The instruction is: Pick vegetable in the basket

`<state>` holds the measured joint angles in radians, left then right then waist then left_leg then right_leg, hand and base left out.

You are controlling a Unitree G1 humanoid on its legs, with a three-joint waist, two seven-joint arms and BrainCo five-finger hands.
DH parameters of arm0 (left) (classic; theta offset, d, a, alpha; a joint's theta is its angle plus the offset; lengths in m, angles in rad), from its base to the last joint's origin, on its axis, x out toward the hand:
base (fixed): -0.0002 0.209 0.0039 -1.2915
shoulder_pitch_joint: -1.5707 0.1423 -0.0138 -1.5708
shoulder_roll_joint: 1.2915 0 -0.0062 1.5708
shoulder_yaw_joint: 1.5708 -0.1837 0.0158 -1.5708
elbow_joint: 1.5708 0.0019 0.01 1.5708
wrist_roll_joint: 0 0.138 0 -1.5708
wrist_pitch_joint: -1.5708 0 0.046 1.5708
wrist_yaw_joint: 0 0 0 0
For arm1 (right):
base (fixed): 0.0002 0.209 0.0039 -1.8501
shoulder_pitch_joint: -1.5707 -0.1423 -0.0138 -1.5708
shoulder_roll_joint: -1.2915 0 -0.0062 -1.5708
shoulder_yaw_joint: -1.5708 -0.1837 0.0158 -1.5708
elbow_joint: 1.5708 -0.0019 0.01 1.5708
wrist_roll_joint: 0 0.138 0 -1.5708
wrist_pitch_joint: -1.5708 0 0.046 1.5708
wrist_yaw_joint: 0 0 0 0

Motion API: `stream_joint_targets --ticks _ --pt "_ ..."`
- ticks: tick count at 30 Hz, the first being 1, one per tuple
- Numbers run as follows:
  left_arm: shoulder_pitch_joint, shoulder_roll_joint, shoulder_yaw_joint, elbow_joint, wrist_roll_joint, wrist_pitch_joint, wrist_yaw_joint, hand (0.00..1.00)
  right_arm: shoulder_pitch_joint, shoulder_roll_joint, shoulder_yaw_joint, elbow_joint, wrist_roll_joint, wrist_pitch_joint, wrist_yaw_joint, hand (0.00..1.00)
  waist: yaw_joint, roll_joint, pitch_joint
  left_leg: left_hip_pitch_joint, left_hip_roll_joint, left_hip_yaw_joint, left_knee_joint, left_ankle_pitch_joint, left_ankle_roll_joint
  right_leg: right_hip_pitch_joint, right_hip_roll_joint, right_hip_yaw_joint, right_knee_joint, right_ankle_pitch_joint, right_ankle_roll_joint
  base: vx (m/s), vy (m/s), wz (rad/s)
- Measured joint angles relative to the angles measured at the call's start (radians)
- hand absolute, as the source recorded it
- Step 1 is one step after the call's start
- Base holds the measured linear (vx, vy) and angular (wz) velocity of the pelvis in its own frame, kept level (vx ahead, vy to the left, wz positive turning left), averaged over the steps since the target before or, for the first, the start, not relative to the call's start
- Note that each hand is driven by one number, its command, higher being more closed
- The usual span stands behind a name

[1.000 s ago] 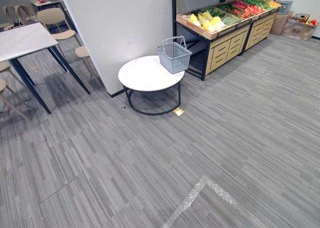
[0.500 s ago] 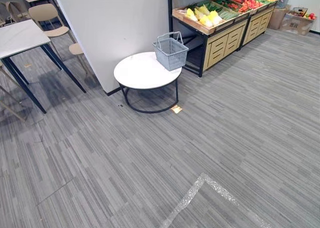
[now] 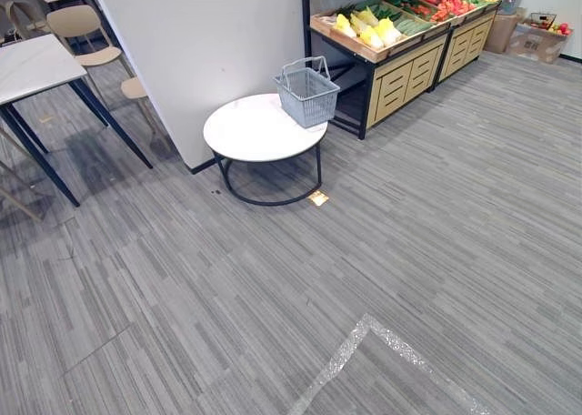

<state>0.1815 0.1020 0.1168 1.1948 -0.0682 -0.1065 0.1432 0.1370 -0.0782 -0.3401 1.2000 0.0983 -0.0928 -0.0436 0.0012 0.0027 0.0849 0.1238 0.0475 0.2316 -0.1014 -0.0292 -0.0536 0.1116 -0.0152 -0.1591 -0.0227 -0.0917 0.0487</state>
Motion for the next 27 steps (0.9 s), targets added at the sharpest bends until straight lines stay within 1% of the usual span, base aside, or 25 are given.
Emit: stream_joint_targets --ticks 16,17,18,20,21,22,23,24,25,26,27 --pt "-0.023 0.011 -0.014 0.027 0.001 0.002 -0.014 0.0 -0.011 -0.001 0.005 0.005 0.004 0.001 0.003 0.0 -0.004 -0.007 0.006 -0.01 0.0 -0.002 0.0 0.0 0.001 -0.006 0.002 -0.003 -0.007 0.006 -0.002 0.0 -0.001 0.0" --pt "-0.031 0.012 -0.023 0.027 0.001 0.003 -0.012 0.0 -0.024 0.0 0.007 0.005 0.023 0.001 0.003 0.0 -0.004 -0.004 0.013 -0.016 0.005 0.003 0.005 0.002 0.002 -0.027 0.004 -0.003 0.018 0.005 -0.002 -0.01 -0.006 -0.14" --pt "-0.043 0.014 -0.034 0.025 0.001 0.004 -0.01 0.0 -0.041 -0.004 0.015 0.003 0.03 0.001 0.003 0.0 -0.007 0.007 0.028 -0.018 0.009 0.005 0.006 0.007 0.002 -0.046 0.005 -0.004 0.047 0.003 -0.003 -0.04 -0.005 -0.21" --pt "-0.061 0.022 -0.036 0.017 -0.002 0.006 -0.005 0.0 -0.075 -0.001 0.032 -0.008 0.04 -0.003 0.003 0.0 -0.014 -0.004 0.068 -0.027 0.01 0.01 0.006 0.013 0.001 -0.079 0.0 -0.007 0.097 -0.014 -0.016 -0.07 -0.011 -0.13" --pt "-0.077 0.03 -0.036 0.013 -0.006 0.006 0.004 0.0 -0.089 0.0 0.035 -0.009 0.045 -0.004 0.002 0.0 -0.02 -0.016 0.081 -0.043 0.007 0.008 0.006 0.017 0.0 -0.104 -0.005 -0.013 0.12 -0.029 -0.027 -0.08 -0.03 0.03" --pt "-0.081 0.033 -0.035 0.002 -0.007 0.007 0.008 0.0 -0.095 0.004 0.035 -0.009 0.061 -0.004 0.001 0.0 -0.021 -0.021 0.087 -0.05 0.007 0.008 0.007 0.015 -0.006 -0.12 -0.007 -0.017 0.141 -0.042 -0.033 -0.07 -0.044 0.1" --pt "-0.083 0.037 -0.031 -0.012 -0.008 0.006 0.01 0.0 -0.095 0.009 0.034 -0.011 0.074 -0.005 -0.001 0.0 -0.022 -0.03 0.095 -0.071 0.008 0.009 0.045 -0.007 -0.015 -0.133 -0.014 -0.02 0.168 -0.066 -0.035 -0.05 -0.049 0.1" --pt "-0.086 0.041 -0.029 -0.028 -0.021 0.005 0.011 0.0 -0.092 0.009 0.037 -0.01 0.08 -0.006 -0.001 0.0 -0.021 -0.035 0.103 -0.123 0.024 0.004 0.167 -0.069 -0.029 -0.144 -0.02 -0.023 0.201 -0.097 -0.045 -0.03 -0.066 0.06" --pt "-0.085 0.038 -0.027 -0.041 -0.04 0.005 0.011 0.0 -0.09 0.006 0.038 -0.011 0.08 -0.006 -0.001 0.0 -0.018 -0.032 0.107 -0.149 0.037 0.004 0.244 -0.104 -0.047 -0.142 -0.019 -0.024 0.21 -0.104 -0.05 0.0 -0.084 0.07" --pt "-0.078 0.032 0.013 -0.053 -0.047 0.0 0.009 0.0 -0.088 0.002 0.046 -0.013 0.082 -0.008 -0.003 0.0 -0.016 -0.026 0.113 -0.225 0.067 0.0 0.43 -0.139 -0.075 -0.127 -0.013 -0.031 0.212 -0.112 -0.063 0.01 -0.114 0.17" --pt "-0.078 0.013 0.06 -0.078 -0.072 -0.001 0.01 0.0 -0.084 -0.001 0.046 -0.017 0.087 -0.009 -0.004 0.0 -0.02 -0.019 0.136 -0.341 0.119 -0.004 0.707 -0.112 -0.037 -0.088 -0.005 -0.05 0.207 -0.12 -0.077 0.03 -0.09 0.21"
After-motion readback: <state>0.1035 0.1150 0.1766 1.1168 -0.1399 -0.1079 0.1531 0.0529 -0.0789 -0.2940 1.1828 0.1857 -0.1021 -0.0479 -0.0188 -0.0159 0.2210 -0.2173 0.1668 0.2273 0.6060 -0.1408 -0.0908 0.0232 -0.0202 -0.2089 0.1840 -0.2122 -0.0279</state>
